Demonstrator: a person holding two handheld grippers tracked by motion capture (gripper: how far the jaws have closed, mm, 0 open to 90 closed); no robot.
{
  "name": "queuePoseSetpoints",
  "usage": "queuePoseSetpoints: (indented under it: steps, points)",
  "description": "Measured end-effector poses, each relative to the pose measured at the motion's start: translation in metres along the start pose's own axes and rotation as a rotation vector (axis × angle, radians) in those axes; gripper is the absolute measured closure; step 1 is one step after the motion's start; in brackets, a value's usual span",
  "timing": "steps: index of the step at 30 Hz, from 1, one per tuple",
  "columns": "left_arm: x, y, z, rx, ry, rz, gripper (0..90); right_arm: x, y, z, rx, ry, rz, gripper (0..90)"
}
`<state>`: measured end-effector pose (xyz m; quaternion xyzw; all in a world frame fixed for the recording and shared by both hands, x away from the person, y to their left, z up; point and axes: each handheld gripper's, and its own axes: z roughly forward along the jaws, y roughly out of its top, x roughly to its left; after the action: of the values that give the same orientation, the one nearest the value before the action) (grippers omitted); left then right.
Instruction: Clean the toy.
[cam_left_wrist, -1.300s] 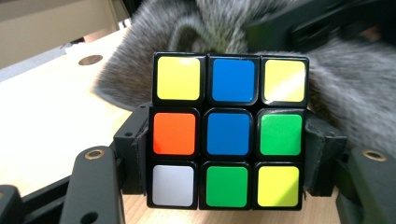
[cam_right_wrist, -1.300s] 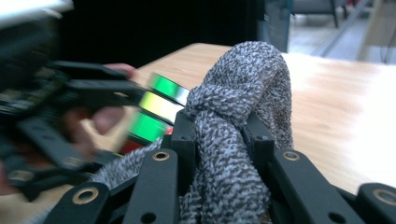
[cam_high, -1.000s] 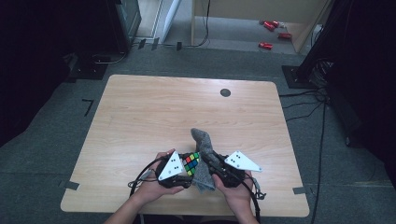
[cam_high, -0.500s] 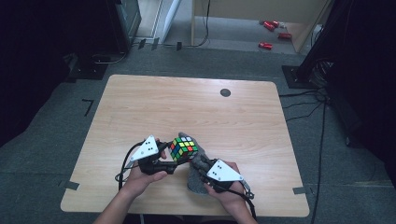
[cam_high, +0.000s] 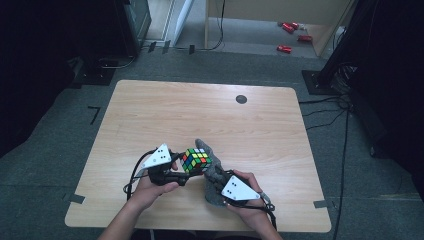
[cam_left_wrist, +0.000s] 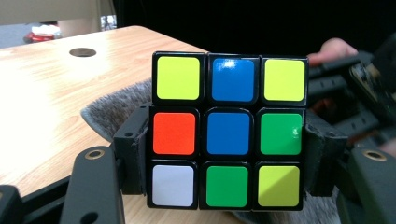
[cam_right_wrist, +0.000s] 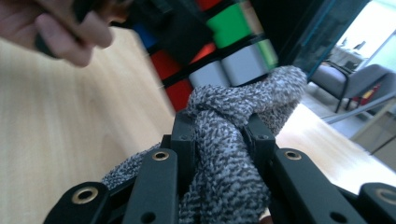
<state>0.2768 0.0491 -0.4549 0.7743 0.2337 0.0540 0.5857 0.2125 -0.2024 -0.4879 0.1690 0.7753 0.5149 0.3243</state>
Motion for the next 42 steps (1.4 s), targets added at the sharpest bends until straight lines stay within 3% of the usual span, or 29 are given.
queuePoseSetpoints:
  steps: [3, 6, 9, 11, 18, 21, 25, 30, 35, 38, 42]
  points:
    - [0.000, 0.000, -0.001, -0.002, 0.009, -0.008, 34.2, 0.011, -0.001, 0.007, 0.034, 0.025, -0.052, 71.1]
    - [0.001, 0.000, -0.002, -0.007, 0.012, -0.012, 34.2, 0.013, 0.000, 0.008, 0.045, 0.024, -0.060, 71.1]
    - [-0.001, -0.001, 0.000, 0.004, 0.014, 0.007, 34.3, -0.001, 0.003, 0.000, -0.001, -0.018, 0.009, 71.1]
    - [-0.002, -0.001, 0.001, 0.003, 0.013, 0.005, 34.3, -0.005, 0.003, -0.003, -0.009, -0.034, 0.016, 71.1]
    - [-0.001, 0.000, -0.002, -0.017, 0.034, -0.011, 34.3, 0.016, -0.002, 0.010, 0.036, 0.033, -0.034, 70.7]
    - [0.000, -0.001, -0.001, -0.016, 0.039, -0.007, 34.3, 0.010, 0.000, 0.007, 0.025, 0.019, -0.021, 70.8]
    - [-0.002, -0.002, 0.001, -0.007, 0.043, -0.003, 34.3, -0.001, 0.003, -0.001, -0.011, -0.033, 0.043, 70.8]
    - [-0.002, 0.000, -0.001, -0.041, 0.065, -0.023, 34.2, 0.016, -0.001, 0.010, 0.024, 0.018, 0.035, 70.3]
    - [-0.007, -0.002, 0.004, -0.068, 0.096, -0.031, 34.3, 0.024, 0.001, 0.017, 0.017, 0.081, 0.164, 70.0]
    - [-0.012, -0.002, 0.008, -0.077, 0.111, -0.010, 34.3, 0.022, 0.002, 0.017, 0.013, 0.071, 0.216, 70.1]
    - [-0.012, -0.001, 0.004, -0.113, 0.111, -0.033, 34.3, 0.014, -0.002, 0.015, -0.002, 0.046, 0.321, 70.2]
